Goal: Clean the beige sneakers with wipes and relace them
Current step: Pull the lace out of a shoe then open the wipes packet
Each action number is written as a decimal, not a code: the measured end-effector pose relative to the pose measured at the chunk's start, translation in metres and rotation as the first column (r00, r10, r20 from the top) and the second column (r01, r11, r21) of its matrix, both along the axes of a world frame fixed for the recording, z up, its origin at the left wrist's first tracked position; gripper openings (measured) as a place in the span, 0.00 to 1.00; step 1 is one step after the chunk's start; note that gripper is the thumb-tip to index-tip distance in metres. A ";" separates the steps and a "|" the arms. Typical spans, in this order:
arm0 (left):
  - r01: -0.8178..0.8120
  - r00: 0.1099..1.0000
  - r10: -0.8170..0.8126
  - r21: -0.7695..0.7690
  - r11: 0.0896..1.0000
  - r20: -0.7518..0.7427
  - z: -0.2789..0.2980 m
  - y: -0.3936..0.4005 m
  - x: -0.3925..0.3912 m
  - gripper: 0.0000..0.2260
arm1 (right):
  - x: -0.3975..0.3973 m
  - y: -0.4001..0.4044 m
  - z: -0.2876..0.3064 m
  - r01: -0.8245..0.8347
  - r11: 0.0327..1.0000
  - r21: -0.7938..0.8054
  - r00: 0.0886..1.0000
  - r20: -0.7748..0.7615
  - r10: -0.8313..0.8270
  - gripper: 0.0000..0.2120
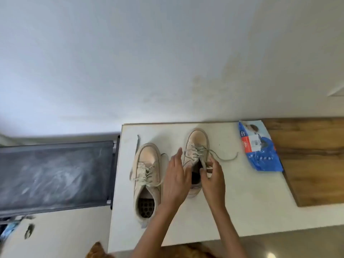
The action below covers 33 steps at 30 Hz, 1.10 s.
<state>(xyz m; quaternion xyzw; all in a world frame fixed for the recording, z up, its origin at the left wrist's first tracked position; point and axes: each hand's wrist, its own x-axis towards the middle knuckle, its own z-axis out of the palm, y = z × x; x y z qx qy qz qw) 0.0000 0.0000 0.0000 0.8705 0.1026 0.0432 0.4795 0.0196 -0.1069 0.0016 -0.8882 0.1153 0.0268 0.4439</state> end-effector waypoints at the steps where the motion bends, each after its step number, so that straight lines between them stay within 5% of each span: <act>1: -0.029 1.000 0.028 -0.081 0.996 -0.011 -0.007 -0.001 0.006 0.24 | 0.003 -0.003 -0.007 -0.013 1.000 -0.010 0.999 0.029 0.013 0.21; 4: -0.078 0.997 0.078 -0.209 0.975 -0.005 -0.023 -0.005 0.018 0.23 | 0.014 -0.010 -0.015 -0.035 0.999 -0.036 0.998 0.046 0.036 0.19; 13: -0.158 0.974 0.179 -0.150 0.976 0.142 -0.037 -0.019 -0.015 0.20 | -0.021 -0.014 -0.025 -0.079 0.997 0.000 0.988 0.131 0.079 0.14; 19: -0.218 0.973 0.227 -0.162 0.962 0.038 -0.023 -0.022 -0.091 0.15 | -0.090 -0.024 -0.010 -0.251 0.965 -0.083 0.967 0.032 0.254 0.16; 29: -0.126 0.974 0.079 -0.220 0.967 -0.211 0.015 -0.010 -0.148 0.07 | -0.138 -0.030 0.009 -0.409 0.899 -0.157 0.913 -0.075 0.402 0.15; 33: -0.118 0.969 0.036 -0.331 0.936 -0.244 0.025 0.000 -0.149 0.06 | -0.131 -0.034 0.017 -0.401 0.905 -0.138 0.913 -0.134 0.384 0.07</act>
